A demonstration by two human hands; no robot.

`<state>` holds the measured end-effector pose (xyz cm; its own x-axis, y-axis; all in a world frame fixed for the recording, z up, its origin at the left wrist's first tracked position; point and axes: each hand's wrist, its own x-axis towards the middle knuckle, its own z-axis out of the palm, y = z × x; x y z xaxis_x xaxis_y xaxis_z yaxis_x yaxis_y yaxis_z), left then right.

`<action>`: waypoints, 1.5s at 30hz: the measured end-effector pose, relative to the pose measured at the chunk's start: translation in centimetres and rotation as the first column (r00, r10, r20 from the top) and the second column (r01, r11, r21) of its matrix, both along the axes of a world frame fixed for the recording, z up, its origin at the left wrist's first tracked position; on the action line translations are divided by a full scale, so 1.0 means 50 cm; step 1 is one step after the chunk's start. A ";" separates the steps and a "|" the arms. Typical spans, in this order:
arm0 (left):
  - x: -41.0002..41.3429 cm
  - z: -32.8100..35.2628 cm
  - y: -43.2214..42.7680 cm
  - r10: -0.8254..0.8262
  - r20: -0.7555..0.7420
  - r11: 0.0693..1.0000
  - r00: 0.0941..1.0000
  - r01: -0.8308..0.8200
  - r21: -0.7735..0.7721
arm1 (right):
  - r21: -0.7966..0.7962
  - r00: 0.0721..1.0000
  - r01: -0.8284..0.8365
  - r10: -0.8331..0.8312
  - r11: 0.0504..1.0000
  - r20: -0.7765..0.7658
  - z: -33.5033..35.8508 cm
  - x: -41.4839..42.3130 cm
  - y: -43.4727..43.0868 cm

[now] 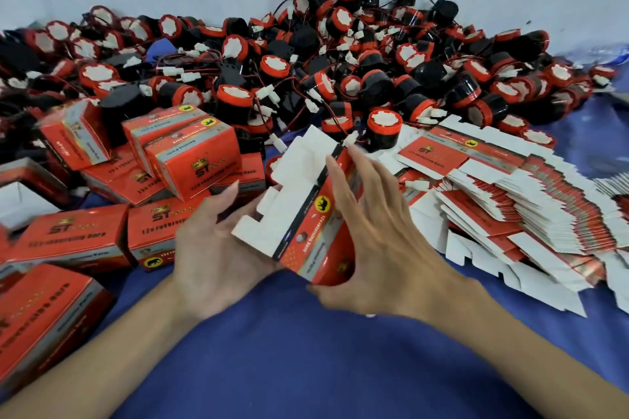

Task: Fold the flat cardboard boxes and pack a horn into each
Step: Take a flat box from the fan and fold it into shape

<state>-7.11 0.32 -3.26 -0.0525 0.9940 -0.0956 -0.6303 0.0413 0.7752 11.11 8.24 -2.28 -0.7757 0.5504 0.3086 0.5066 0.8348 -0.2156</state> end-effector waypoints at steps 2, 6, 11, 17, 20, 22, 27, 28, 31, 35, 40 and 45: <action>-0.002 0.011 -0.001 -0.034 -0.063 0.999 0.997 0.035 0.003 | -0.005 0.999 -0.042 0.042 0.999 0.005 0.001 0.010 0.013; -0.011 0.007 0.007 -0.060 -0.268 0.998 0.962 0.066 0.014 | -0.028 0.991 -0.125 0.124 0.992 -0.055 -0.009 0.010 0.012; -0.014 0.002 0.009 0.016 -0.341 1.000 0.940 -0.011 0.016 | -0.057 0.975 -0.200 0.193 0.978 -0.110 -0.011 0.009 0.007; -0.011 0.008 -0.005 -0.068 -0.462 0.998 0.884 0.051 -0.049 | -0.065 0.950 -0.297 0.288 0.953 -0.120 -0.006 0.013 0.005; -0.008 -0.006 -0.001 -0.074 -0.628 0.993 0.775 0.000 -0.116 | -0.018 0.942 -0.328 0.326 0.944 -0.083 -0.005 0.012 0.001; -0.006 -0.004 -0.001 -0.049 -0.664 0.994 0.747 -0.027 -0.103 | 0.023 0.944 -0.321 0.322 0.947 -0.069 -0.005 0.013 -0.001; -0.011 -0.011 0.002 0.058 -0.651 0.996 0.757 -0.090 -0.016 | 0.106 0.967 -0.237 0.245 0.966 -0.067 0.005 0.012 -0.007; -0.012 -0.010 0.002 0.077 -0.632 0.995 0.771 -0.098 0.002 | 0.111 0.971 -0.217 0.225 0.970 -0.074 0.006 0.010 -0.008; -0.006 -0.003 0.001 0.135 -0.557 0.991 0.819 -0.110 0.078 | 0.104 0.975 -0.177 0.189 0.979 -0.117 0.007 0.006 -0.010; 0.005 0.000 0.012 0.218 -0.514 0.976 0.830 -0.187 0.112 | -0.006 0.977 -0.107 0.104 0.994 -0.185 0.011 0.010 -0.003; 0.027 0.004 0.008 0.496 -0.367 0.855 0.787 -0.369 0.365 | -0.175 0.947 0.010 -0.066 0.985 -0.316 0.007 0.008 0.004; 0.078 -0.001 0.012 0.600 -0.506 0.789 0.619 -0.357 0.499 | -0.219 0.890 0.062 -0.153 0.974 -0.429 -0.013 -0.010 -0.010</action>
